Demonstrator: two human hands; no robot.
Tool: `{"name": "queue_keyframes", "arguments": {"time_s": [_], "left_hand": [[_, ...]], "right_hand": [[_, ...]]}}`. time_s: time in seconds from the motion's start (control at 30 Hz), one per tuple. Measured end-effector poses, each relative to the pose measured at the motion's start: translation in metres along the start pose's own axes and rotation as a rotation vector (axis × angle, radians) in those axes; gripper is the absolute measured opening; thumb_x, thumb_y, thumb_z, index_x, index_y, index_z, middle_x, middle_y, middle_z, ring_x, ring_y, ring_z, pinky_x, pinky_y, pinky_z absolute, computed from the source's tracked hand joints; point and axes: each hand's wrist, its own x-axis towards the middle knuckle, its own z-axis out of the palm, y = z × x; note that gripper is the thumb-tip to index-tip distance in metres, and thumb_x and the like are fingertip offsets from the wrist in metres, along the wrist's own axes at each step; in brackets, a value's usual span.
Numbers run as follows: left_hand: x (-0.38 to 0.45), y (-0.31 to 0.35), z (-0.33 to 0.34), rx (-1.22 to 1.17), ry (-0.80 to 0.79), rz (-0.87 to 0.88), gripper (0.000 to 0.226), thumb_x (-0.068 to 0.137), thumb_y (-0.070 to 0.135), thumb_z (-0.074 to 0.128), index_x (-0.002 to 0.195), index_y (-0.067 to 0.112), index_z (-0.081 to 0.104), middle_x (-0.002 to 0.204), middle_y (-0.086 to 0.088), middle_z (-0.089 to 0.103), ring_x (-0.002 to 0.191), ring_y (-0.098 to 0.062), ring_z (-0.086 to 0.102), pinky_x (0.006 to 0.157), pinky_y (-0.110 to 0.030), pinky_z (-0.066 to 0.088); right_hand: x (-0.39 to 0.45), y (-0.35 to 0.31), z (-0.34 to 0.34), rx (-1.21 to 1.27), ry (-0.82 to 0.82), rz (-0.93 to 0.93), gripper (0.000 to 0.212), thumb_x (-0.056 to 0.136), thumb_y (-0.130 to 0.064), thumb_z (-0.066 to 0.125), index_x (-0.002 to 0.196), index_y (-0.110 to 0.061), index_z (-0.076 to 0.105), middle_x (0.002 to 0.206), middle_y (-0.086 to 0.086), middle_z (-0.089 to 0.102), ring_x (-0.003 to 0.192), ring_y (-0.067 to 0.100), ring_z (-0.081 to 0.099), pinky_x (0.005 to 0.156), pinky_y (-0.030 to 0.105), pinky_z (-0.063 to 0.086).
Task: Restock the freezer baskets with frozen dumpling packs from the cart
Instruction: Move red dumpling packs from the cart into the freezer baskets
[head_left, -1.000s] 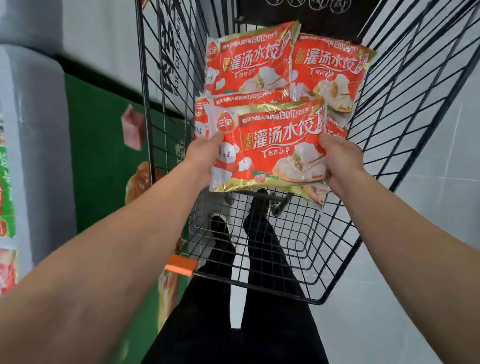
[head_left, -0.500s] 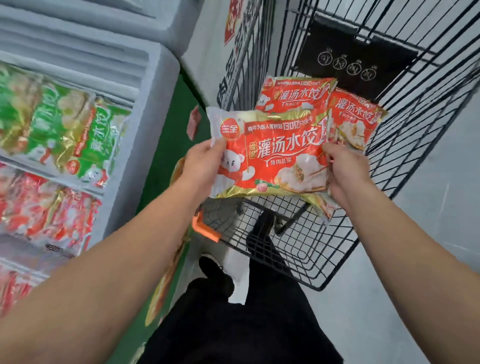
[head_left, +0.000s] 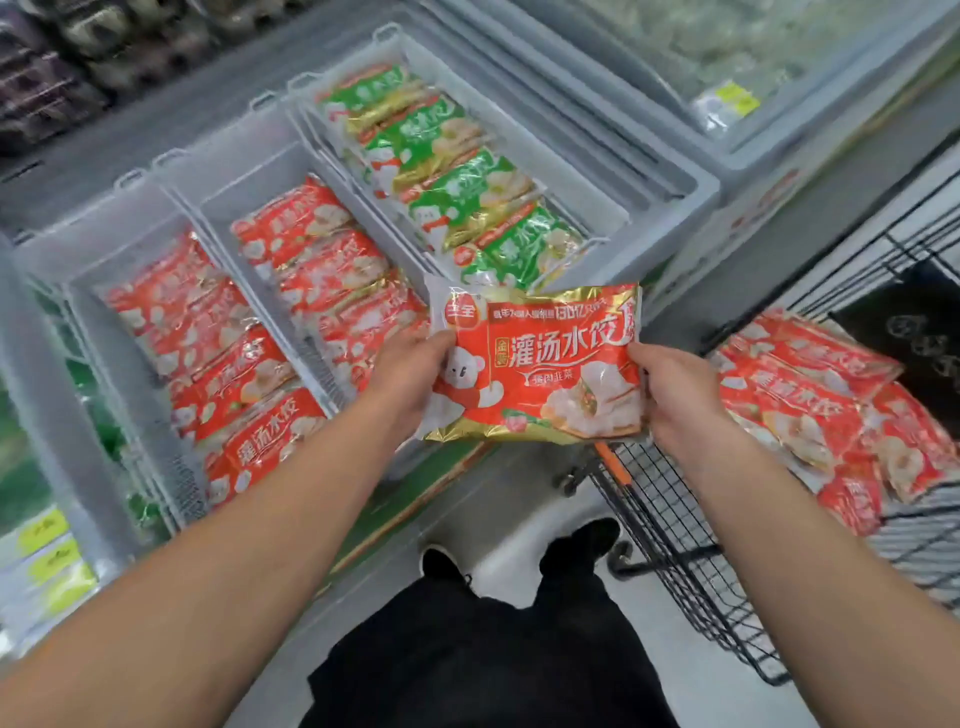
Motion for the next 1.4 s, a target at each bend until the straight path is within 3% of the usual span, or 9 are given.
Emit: {"name": "queue_keyframes", "arguments": {"time_s": [0.2,0.4,0.5,0.63,0.8,0.97,1.17,1.27,1.4], "left_hand": [[-0.017,-0.03,-0.137,-0.222,0.159,0.018,0.012,0.094,0.015,0.065,0.09,0.011,0.075,0.088,-0.004,0.079,0.081,-0.019,0.076,0.08,-0.038,0.062],[-0.023,-0.048,-0.208,-0.345,0.282,0.007,0.011,0.095,0.014,0.063,0.094,0.014,0.073,0.094,-0.006,0.078,0.079,-0.018,0.076,0.064,-0.029,0.059],[-0.019,-0.048,-0.227,-0.403,0.326,-0.024,0.012,0.095,0.014,0.063,0.094,0.012,0.075,0.096,-0.008,0.078,0.084,-0.023,0.076,0.071,-0.035,0.061],[-0.006,-0.043,-0.234,-0.48,0.339,-0.055,0.012,0.09,0.005,0.064,0.097,0.009,0.073,0.094,-0.008,0.078,0.087,-0.027,0.075,0.066,-0.035,0.06],[0.037,-0.03,-0.227,-0.458,0.388,-0.104,0.013,0.09,0.008,0.064,0.089,0.015,0.075,0.092,-0.005,0.079,0.09,-0.025,0.075,0.088,-0.049,0.06],[0.096,-0.017,-0.21,-0.475,0.398,-0.202,0.017,0.091,0.008,0.061,0.102,0.005,0.074,0.096,-0.009,0.078,0.093,-0.028,0.075,0.09,-0.052,0.058],[0.144,-0.034,-0.186,-0.413,0.386,-0.411,0.036,0.074,0.032,0.071,0.104,0.014,0.069,0.107,-0.01,0.074,0.1,-0.029,0.071,0.091,-0.05,0.057],[0.158,-0.041,-0.17,-0.459,0.385,-0.496,0.009,0.09,0.014,0.067,0.086,0.02,0.063,0.088,0.0,0.072,0.079,-0.016,0.07,0.081,-0.036,0.057],[0.171,-0.054,-0.154,-0.437,0.351,-0.555,0.023,0.096,0.009,0.061,0.083,0.026,0.052,0.088,0.006,0.064,0.077,-0.006,0.058,0.089,-0.031,0.044]], "right_hand": [[-0.042,0.018,0.128,-0.129,-0.164,-0.038,0.016,0.091,-0.003,0.063,0.076,-0.007,0.066,0.064,0.002,0.073,0.052,0.011,0.069,0.046,0.026,0.054],[-0.064,0.02,0.209,-0.264,-0.282,-0.07,0.013,0.091,-0.001,0.061,0.079,-0.005,0.066,0.065,0.003,0.071,0.052,0.012,0.069,0.045,0.025,0.054],[-0.06,0.018,0.24,-0.35,-0.315,-0.103,0.013,0.089,-0.001,0.06,0.077,-0.005,0.062,0.07,0.007,0.069,0.05,0.012,0.068,0.045,0.025,0.053],[-0.041,0.012,0.267,-0.443,-0.323,-0.106,0.008,0.087,-0.007,0.064,0.08,-0.004,0.066,0.075,0.008,0.075,0.057,0.016,0.071,0.052,0.028,0.054],[0.01,-0.004,0.304,-0.545,-0.35,-0.1,0.013,0.088,-0.006,0.064,0.076,-0.005,0.068,0.076,0.009,0.075,0.055,0.014,0.07,0.053,0.027,0.053],[0.065,-0.021,0.336,-0.692,-0.358,-0.074,0.017,0.092,-0.007,0.061,0.075,-0.005,0.066,0.064,0.002,0.068,0.04,0.004,0.061,0.036,0.014,0.042],[0.123,0.005,0.347,-0.938,-0.374,-0.009,0.021,0.088,-0.015,0.06,0.07,-0.013,0.07,0.079,0.007,0.073,0.091,0.032,0.069,0.09,0.048,0.055],[0.142,0.024,0.344,-1.032,-0.392,0.042,0.014,0.087,-0.017,0.061,0.08,-0.011,0.071,0.092,0.012,0.074,0.085,0.028,0.065,0.088,0.044,0.054],[0.158,0.049,0.335,-1.076,-0.453,0.168,0.012,0.088,-0.015,0.059,0.087,-0.008,0.069,0.092,0.012,0.072,0.087,0.033,0.069,0.079,0.048,0.059]]}}
